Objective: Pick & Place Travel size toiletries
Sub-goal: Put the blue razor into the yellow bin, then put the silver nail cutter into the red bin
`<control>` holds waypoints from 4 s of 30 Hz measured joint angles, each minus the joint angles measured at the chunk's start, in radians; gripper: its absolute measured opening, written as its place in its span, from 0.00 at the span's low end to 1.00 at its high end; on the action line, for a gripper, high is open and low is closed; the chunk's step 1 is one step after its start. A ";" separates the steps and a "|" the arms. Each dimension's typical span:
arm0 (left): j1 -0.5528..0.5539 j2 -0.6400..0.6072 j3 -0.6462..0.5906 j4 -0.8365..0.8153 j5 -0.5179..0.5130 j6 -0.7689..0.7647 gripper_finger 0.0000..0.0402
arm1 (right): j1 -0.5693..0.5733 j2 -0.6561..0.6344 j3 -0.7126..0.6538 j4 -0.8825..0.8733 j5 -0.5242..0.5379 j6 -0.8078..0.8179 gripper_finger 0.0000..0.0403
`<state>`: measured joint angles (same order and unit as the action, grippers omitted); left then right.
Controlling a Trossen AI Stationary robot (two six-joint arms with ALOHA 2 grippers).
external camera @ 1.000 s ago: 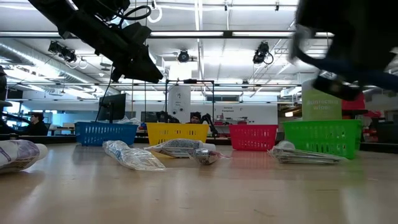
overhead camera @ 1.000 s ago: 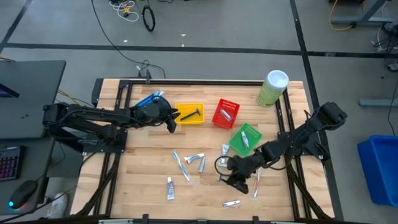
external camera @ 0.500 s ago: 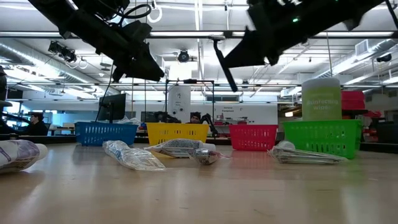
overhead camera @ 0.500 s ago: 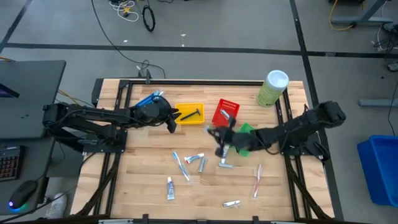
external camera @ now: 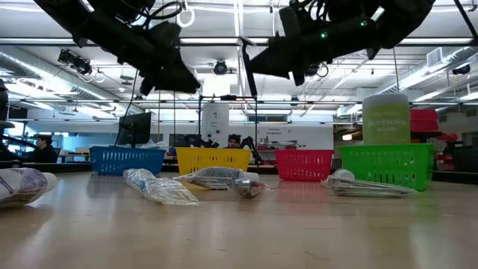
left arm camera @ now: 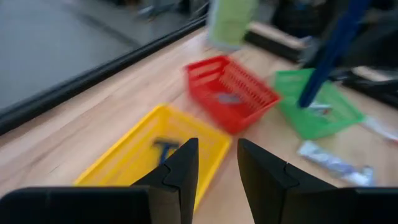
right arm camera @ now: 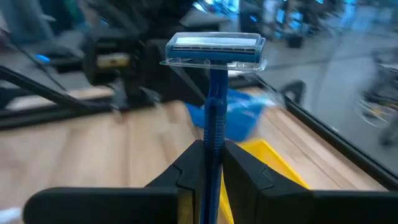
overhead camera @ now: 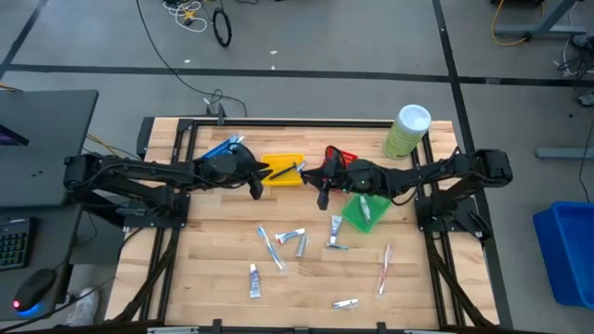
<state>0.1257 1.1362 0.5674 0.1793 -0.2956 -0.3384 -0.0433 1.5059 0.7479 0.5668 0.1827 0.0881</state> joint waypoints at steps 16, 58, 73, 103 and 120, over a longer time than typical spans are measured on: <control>-0.010 0.340 0.001 0.651 0.315 0.259 0.41 | -0.012 0.000 0.000 0.104 -0.088 0.001 0.15; -0.008 0.356 0.107 0.595 0.300 0.265 0.14 | -0.011 0.001 0.000 0.165 -0.088 0.009 0.16; 0.009 0.356 0.107 0.428 0.134 0.187 0.14 | -0.012 0.001 0.000 -0.051 0.138 0.020 0.46; 0.184 0.411 0.107 -0.055 0.194 0.151 0.15 | 0.028 0.001 0.000 -0.339 -0.012 0.141 0.44; 0.185 0.470 0.226 -0.203 0.177 0.165 0.32 | 0.027 0.001 0.000 -0.352 -0.011 0.132 0.48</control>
<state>0.3103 1.6062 0.7933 -0.0241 -0.1181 -0.1730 -0.0162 1.5066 0.7483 0.2147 0.1719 0.2203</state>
